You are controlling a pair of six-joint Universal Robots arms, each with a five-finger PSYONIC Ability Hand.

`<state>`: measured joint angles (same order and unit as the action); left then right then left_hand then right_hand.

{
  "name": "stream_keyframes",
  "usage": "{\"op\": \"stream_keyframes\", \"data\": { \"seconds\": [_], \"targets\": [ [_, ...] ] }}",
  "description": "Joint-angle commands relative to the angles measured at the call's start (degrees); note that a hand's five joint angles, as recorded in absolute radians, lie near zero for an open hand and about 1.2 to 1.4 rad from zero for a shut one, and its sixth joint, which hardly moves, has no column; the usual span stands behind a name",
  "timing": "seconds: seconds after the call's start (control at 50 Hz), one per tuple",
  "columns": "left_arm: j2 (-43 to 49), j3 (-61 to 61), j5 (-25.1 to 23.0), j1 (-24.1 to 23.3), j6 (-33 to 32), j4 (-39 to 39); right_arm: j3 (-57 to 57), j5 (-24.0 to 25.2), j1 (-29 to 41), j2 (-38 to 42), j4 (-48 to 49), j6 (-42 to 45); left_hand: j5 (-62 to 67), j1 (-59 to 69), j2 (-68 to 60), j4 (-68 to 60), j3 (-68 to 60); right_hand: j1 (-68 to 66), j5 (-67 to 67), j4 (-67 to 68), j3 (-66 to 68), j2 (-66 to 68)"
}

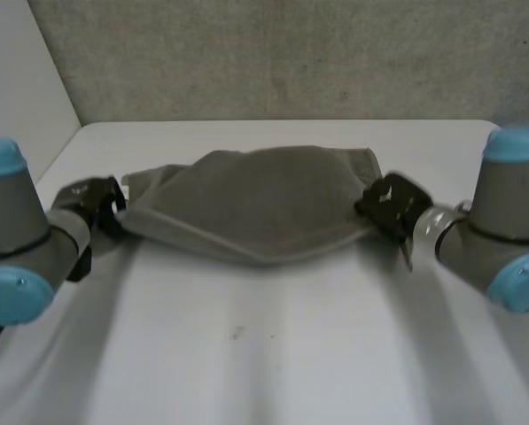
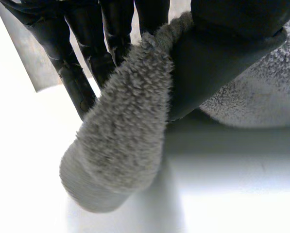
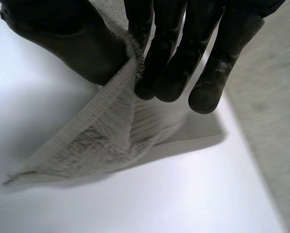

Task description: Fold the towel.

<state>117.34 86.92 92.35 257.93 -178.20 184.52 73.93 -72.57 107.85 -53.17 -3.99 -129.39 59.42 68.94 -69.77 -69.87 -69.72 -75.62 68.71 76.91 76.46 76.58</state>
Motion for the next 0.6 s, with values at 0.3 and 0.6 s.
{"op": "stream_keyframes", "data": {
  "seconds": [0.3, 0.6],
  "targets": [
    [-3.7, 5.1, -0.1, 2.1, -1.5, 2.7, 8.8, 0.1, -7.6, -1.2, 8.3, -28.8, 10.6, 11.1, -10.2, -10.1, -10.3, 30.1, -33.1, -31.3, -30.9, -31.0],
    [-4.2, 8.1, -0.2, 1.9, -1.5, 2.8, 11.4, 0.7, -9.6, -3.1, 8.7, -30.5, 10.6, 11.1, -10.2, -10.1, -10.3, -4.3, 1.2, 3.0, 3.5, 3.4]
  ]
}}
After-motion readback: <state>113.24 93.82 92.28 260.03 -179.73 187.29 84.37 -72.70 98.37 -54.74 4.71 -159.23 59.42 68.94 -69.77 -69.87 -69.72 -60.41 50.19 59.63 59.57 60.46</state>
